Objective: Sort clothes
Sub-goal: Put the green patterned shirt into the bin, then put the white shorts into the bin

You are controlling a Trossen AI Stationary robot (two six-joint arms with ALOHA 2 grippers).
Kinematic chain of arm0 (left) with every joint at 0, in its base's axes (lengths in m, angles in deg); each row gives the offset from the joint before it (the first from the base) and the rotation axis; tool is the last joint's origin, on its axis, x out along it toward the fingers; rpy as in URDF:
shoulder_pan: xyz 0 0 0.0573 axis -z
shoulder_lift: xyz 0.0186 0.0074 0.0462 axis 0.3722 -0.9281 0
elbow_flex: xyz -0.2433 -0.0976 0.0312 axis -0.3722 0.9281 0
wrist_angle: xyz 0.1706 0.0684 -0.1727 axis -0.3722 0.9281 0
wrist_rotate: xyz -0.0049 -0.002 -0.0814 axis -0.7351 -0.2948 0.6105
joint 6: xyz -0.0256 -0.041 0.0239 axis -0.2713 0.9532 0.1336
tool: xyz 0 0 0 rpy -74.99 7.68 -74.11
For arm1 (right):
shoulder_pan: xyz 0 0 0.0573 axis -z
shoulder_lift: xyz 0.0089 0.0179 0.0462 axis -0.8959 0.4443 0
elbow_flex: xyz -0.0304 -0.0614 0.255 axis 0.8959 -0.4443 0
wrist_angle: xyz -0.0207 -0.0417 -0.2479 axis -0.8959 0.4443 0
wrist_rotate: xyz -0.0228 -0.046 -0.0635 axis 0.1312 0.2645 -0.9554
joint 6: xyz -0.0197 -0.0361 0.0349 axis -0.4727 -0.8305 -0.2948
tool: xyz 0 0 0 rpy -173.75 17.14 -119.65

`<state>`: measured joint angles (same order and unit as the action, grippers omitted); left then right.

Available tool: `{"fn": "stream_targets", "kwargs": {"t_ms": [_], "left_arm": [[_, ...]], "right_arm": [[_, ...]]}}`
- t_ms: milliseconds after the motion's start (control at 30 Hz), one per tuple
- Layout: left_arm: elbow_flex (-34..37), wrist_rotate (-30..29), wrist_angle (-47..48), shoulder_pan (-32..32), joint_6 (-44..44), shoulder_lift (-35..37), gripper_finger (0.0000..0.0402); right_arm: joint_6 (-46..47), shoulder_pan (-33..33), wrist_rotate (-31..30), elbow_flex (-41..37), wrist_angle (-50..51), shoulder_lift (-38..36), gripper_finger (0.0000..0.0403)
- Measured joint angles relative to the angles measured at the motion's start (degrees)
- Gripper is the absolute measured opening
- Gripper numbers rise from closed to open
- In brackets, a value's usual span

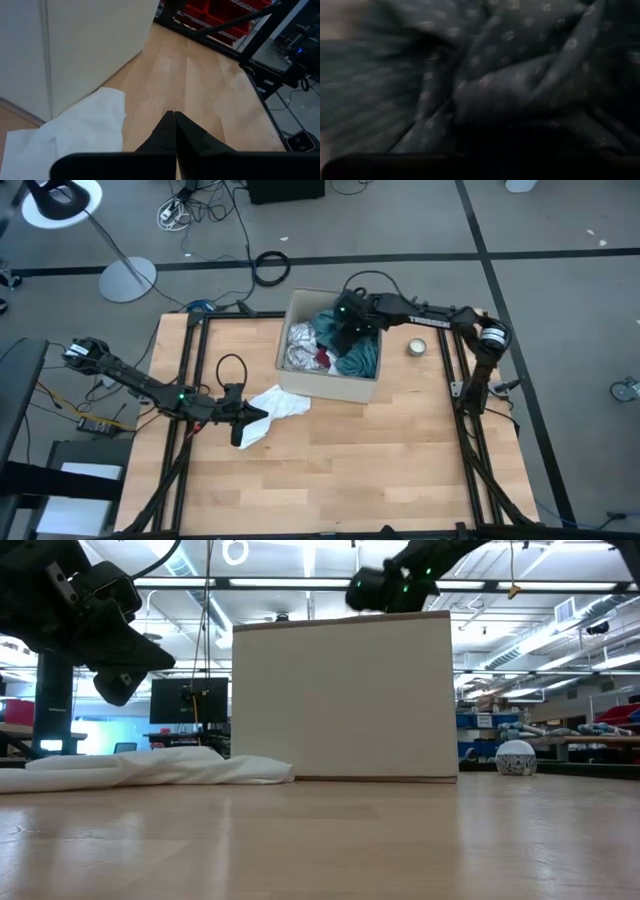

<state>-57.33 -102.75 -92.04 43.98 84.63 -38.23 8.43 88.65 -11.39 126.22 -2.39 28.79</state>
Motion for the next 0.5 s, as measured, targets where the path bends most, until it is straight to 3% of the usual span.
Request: {"fn": "stream_targets", "kwargs": {"t_ms": [267, 500], "left_arm": [[0.00, 0.00, 0.11, 0.00, 0.11, 0.02, 0.0000], [0.00, -0.01, 0.15, 0.00, 0.15, 0.00, 0.0000]], "right_arm": [[0.59, -2.12, 2.15, 0.09, 1.56, -9.44, 0.0146], [0.54, -4.98, 2.11, 0.17, 4.86, -17.85, 0.0168]]}}
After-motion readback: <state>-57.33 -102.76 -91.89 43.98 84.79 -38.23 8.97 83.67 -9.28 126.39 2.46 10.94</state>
